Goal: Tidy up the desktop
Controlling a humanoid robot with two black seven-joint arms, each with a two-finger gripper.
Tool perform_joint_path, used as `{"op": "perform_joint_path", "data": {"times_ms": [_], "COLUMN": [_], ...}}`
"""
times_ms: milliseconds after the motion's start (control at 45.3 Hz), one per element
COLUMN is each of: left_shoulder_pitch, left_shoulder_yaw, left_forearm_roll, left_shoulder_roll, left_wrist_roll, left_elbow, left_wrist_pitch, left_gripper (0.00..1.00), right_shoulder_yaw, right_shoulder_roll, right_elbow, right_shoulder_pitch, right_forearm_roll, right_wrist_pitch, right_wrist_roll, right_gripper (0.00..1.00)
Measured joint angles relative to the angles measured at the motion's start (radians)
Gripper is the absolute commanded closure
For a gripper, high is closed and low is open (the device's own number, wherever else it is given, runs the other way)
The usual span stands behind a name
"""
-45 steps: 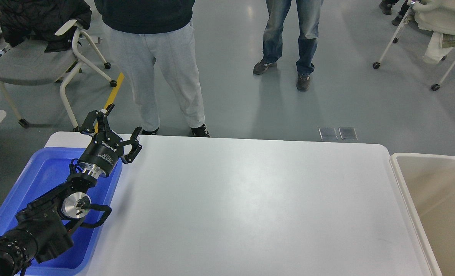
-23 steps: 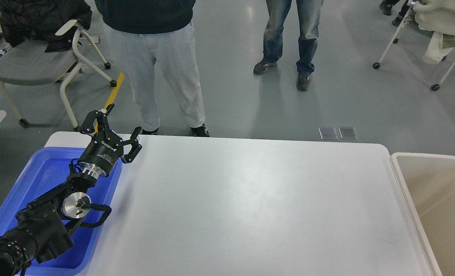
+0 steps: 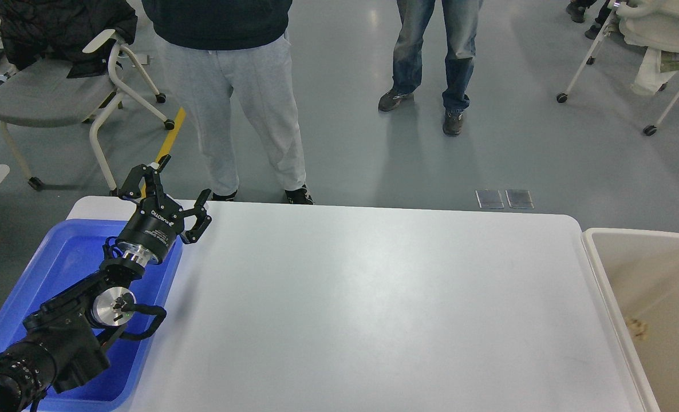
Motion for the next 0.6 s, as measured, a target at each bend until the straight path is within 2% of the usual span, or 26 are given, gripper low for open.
{"op": "perform_joint_path", "data": {"times_ms": [596], "left_shoulder_pitch": [0.0], "left_shoulder_yaw": [0.0], "left_forearm_roll": [0.0], "left_shoulder_roll": [0.0], "left_wrist_roll": [0.0], "left_elbow": [0.0], "left_wrist_pitch": [0.0], "left_gripper": [0.0], "right_shoulder_yaw": [0.0], "right_shoulder_roll": [-0.015], "right_elbow": [0.007], "right_shoulder_pitch": [0.048], "right_forearm_roll": [-0.01], "right_wrist_pitch": [0.006], "right_wrist_roll": [0.008], "right_gripper": [0.0]}}
